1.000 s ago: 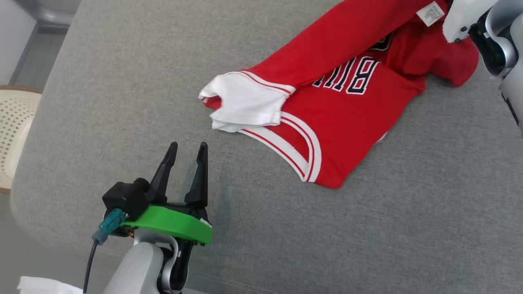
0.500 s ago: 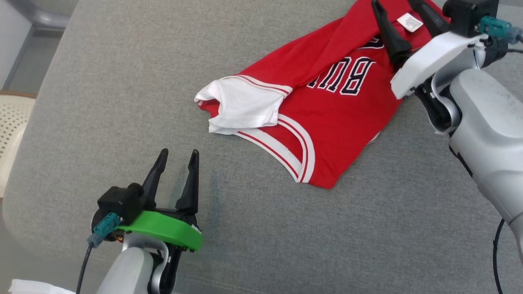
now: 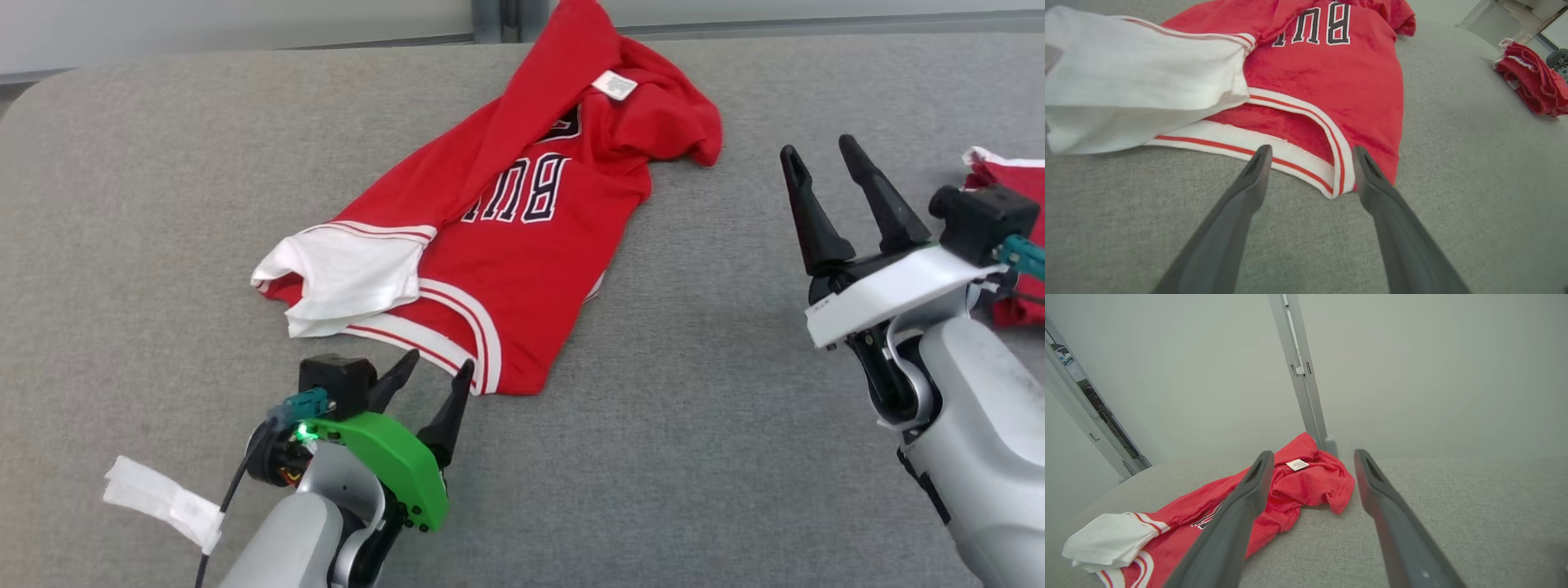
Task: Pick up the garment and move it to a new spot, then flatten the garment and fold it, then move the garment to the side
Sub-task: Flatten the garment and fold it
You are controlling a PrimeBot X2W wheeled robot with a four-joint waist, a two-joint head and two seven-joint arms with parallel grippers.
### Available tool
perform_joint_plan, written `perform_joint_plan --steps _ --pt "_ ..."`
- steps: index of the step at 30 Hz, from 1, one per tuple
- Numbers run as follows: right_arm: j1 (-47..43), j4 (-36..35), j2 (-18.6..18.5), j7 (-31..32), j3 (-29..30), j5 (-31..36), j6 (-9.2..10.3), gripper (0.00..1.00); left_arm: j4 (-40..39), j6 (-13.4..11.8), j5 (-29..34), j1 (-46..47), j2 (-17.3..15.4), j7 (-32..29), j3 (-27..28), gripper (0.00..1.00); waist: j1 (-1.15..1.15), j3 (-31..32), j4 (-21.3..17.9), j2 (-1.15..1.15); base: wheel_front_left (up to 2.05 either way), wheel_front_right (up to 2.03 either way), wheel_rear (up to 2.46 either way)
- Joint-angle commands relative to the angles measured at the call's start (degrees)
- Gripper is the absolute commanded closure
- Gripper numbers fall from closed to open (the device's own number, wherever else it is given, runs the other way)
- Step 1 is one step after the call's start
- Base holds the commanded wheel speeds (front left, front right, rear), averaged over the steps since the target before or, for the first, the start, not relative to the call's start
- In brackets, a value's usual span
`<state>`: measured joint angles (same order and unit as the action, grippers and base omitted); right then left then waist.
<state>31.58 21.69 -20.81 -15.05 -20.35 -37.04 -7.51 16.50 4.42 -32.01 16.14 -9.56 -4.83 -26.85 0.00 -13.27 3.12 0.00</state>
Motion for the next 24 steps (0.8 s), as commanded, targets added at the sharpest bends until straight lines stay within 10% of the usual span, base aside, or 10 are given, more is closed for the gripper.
perform_joint_plan --steps 1,15,21,24 --pt "-2.1 -1.1 0.8 -0.1 1.0 0.7 0.04 0.0 0.4 0.3 0.6 1.4 -0.1 -0.8 -0.7 0.0 0.0 2.2 -5.4 0.0 0.0 0.0 0.0" --pt "-7.4 -6.0 4.8 -0.1 4.9 3.7 0.04 0.0 8.6 -0.6 9.1 11.9 0.9 -7.0 -8.6 0.0 0.0 -0.2 -11.0 0.0 0.0 0.0 0.0" --pt "-8.2 -6.5 5.4 -0.1 5.9 4.2 0.04 0.0 16.2 -4.6 13.0 15.5 0.3 -8.6 -9.7 0.0 0.0 -0.6 -12.7 0.0 0.0 0.0 0.0" --pt "-9.0 -6.6 5.6 -0.1 6.8 4.6 0.04 0.0 16.8 -4.0 13.1 15.4 0.4 -7.1 -10.4 1.0 0.0 0.2 -12.7 0.0 0.0 0.0 0.0"
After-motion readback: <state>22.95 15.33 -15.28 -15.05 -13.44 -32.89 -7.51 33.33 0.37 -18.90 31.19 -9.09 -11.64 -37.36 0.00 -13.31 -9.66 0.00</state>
